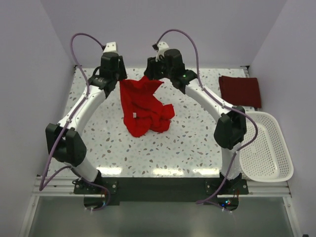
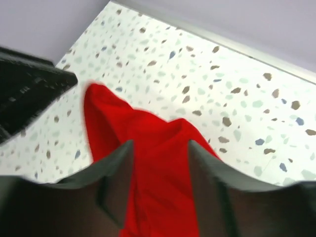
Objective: Fold and stack the t-shirts
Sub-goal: Flatten the tshirt out
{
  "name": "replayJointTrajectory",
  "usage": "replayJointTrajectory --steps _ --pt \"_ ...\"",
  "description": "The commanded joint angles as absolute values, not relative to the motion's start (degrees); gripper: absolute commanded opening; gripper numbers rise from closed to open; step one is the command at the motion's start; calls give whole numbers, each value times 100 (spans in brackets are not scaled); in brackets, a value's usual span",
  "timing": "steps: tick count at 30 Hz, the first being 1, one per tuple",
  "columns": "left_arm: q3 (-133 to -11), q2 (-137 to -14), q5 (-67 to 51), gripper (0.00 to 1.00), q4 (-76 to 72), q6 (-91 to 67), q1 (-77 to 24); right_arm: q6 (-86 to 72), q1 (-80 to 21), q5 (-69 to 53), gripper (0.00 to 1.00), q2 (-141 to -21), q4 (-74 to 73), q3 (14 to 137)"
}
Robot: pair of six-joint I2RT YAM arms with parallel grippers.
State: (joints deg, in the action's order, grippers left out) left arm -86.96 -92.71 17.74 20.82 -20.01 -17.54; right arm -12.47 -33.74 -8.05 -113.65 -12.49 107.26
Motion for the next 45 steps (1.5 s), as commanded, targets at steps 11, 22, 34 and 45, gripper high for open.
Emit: replayJointTrajectory --steps 11,22,34,45 --pt "-7184 -8729 882 96 1819 -2960 -1002 -1257 -3032 -738 67 -10240 -1310 8203" --pt "-4140 -7681 254 90 853 -3981 -1854 -1239 -3050 -1459 67 -9747 -642 6232" --pt "-4149 -8622 396 47 492 -4140 -2083 -1433 -3041 -1670 67 -9861 -71 5897" --pt "-5062 -7208 1334 0 2722 -3156 -1539 -1503 -3032 -1416 67 -9730 -18 5853"
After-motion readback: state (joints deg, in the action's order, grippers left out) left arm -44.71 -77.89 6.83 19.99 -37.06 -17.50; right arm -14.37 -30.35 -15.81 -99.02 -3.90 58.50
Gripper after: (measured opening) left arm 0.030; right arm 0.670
